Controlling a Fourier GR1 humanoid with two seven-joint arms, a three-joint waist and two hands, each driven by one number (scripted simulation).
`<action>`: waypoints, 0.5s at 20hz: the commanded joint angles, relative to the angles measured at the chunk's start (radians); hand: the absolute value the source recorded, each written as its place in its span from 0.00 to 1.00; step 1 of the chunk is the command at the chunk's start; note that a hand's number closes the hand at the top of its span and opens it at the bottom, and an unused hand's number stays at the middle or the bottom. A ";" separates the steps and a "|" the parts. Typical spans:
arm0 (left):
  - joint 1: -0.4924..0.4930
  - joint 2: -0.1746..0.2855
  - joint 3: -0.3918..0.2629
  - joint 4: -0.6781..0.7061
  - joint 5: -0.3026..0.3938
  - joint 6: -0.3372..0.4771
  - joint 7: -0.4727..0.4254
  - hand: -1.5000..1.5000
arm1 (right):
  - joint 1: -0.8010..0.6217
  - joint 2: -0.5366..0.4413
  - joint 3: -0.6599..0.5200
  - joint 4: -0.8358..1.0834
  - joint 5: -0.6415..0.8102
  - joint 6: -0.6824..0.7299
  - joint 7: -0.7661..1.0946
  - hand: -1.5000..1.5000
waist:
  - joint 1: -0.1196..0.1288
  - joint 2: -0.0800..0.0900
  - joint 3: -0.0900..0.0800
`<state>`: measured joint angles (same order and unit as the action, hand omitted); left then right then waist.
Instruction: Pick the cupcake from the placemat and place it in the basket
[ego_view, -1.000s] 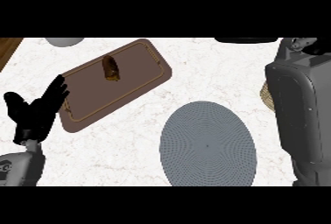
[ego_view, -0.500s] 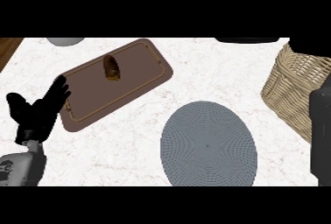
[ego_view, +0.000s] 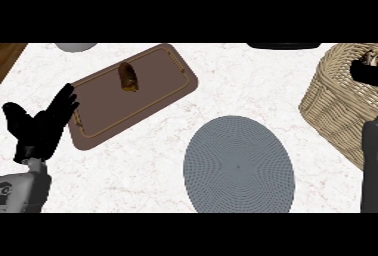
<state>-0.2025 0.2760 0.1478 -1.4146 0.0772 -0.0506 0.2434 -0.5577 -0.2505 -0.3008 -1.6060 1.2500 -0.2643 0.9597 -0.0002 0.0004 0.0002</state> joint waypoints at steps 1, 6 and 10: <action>0.022 0.002 0.012 -0.022 -0.003 -0.010 -0.015 0.50 | 0.031 -0.024 -0.042 0.050 -0.041 -0.072 -0.023 0.00 | 0.003 0.000 0.000; 0.006 -0.018 0.009 0.048 -0.029 -0.009 -0.064 0.50 | 0.027 -0.042 -0.026 0.093 -0.130 -0.105 -0.120 0.00 | 0.002 0.001 0.000; 0.023 -0.031 0.002 0.049 -0.034 -0.006 -0.075 0.50 | -0.004 -0.079 -0.096 0.102 -0.182 -0.191 -0.152 0.00 | 0.004 0.001 0.000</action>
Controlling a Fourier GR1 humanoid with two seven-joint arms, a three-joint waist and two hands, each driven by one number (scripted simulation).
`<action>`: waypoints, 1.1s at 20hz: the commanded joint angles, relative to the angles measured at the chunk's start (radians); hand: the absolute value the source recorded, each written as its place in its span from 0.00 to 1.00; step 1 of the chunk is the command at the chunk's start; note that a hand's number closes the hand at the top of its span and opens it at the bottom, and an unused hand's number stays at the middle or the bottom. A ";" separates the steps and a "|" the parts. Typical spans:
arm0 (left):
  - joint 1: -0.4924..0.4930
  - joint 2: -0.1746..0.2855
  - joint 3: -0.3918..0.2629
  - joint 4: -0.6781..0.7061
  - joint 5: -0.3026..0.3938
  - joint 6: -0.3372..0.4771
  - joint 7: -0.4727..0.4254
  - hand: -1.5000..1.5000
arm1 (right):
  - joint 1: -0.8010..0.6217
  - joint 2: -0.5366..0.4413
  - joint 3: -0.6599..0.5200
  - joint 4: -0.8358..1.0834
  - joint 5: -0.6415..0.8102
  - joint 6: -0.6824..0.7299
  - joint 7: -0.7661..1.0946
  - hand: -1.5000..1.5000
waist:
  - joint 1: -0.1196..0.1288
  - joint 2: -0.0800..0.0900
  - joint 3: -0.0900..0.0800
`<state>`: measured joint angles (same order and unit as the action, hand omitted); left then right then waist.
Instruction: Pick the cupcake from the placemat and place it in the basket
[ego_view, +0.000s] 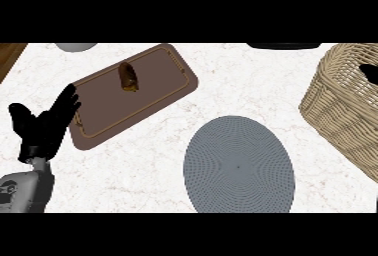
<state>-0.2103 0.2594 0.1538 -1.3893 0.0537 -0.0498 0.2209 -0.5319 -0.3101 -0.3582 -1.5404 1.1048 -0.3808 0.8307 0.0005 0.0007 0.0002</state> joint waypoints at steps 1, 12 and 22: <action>-0.030 0.004 0.007 0.008 0.001 -0.001 0.008 0.50 | -0.008 -0.011 -0.048 -0.061 -0.035 -0.046 0.028 0.00 | -0.004 -0.002 0.000; 0.001 0.021 0.027 0.020 -0.003 -0.007 0.000 0.50 | 0.296 -0.036 -0.364 -0.485 -0.409 -0.040 0.023 0.00 | -0.042 -0.007 0.000; 0.014 0.022 0.049 0.005 0.008 0.001 0.003 0.50 | 0.722 0.044 -0.659 -0.803 -0.958 0.271 -0.035 0.00 | -0.051 -0.011 0.000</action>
